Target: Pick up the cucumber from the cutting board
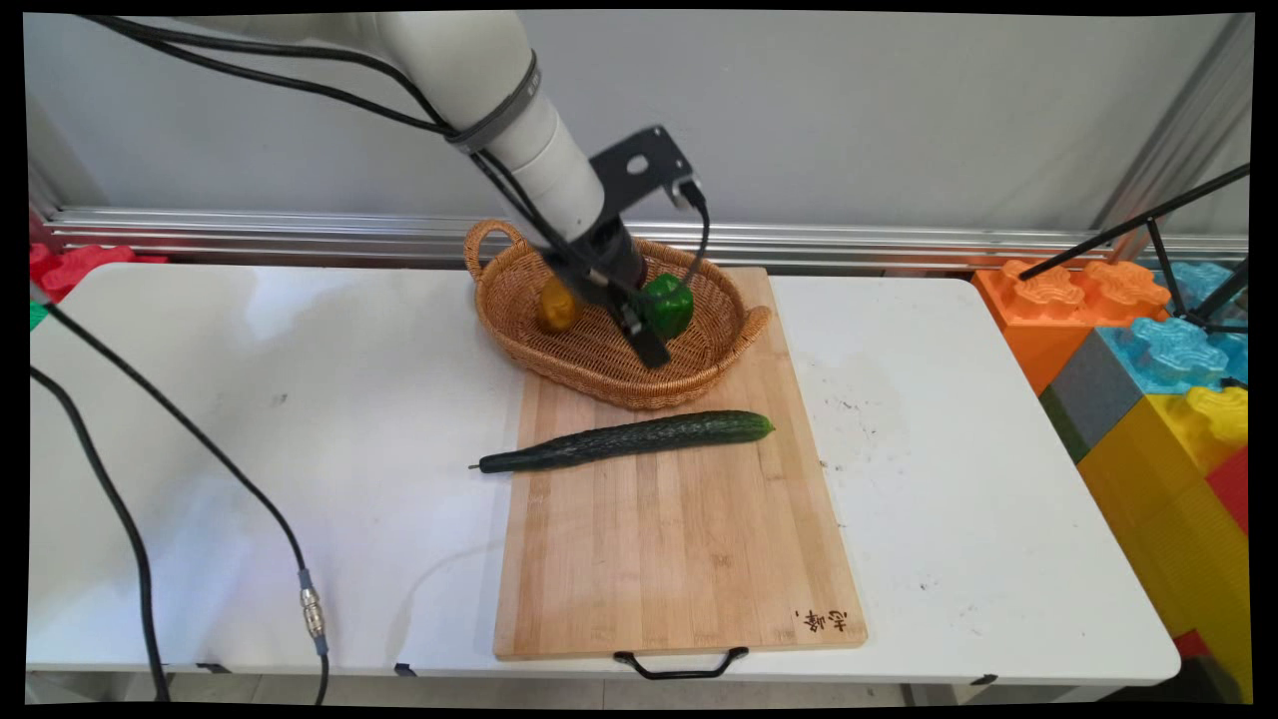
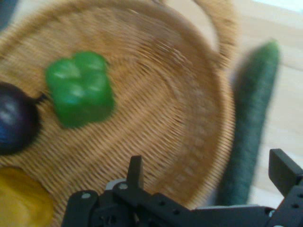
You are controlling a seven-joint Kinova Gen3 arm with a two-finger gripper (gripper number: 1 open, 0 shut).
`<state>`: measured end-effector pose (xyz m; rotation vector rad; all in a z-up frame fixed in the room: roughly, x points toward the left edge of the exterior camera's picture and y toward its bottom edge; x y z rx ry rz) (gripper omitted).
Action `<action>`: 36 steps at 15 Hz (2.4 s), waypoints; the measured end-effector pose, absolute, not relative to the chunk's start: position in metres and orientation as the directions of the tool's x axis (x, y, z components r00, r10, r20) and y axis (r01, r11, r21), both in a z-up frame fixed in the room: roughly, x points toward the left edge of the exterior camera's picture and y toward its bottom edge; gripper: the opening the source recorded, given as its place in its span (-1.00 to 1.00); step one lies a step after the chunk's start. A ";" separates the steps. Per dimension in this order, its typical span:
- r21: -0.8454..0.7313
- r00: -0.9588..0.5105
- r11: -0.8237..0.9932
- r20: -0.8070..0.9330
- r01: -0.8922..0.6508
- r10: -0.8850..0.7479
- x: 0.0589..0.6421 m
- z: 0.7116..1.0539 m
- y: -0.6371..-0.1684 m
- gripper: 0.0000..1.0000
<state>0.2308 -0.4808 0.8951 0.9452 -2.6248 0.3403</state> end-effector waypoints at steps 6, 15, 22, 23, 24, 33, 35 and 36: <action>-0.076 -0.760 0.776 0.279 -0.627 -0.587 0.215 0.894 -0.436 1.00; -0.131 -0.801 0.804 0.273 -0.580 -0.533 0.228 0.839 -0.416 1.00; -0.187 -0.819 0.809 0.291 -0.556 -0.495 0.237 0.811 -0.413 1.00; -0.190 -0.819 0.809 0.291 -0.556 -0.494 0.238 0.809 -0.412 1.00; -0.191 -0.820 0.810 0.292 -0.555 -0.493 0.238 0.807 -0.412 1.00; -0.195 -0.823 0.813 0.301 -0.548 -0.482 0.245 0.786 -0.410 -1.00; -0.192 -0.823 0.814 0.300 -0.548 -0.482 0.245 0.782 -0.409 -1.00; -0.190 -0.822 0.815 0.301 -0.548 -0.483 0.245 0.781 -0.409 -1.00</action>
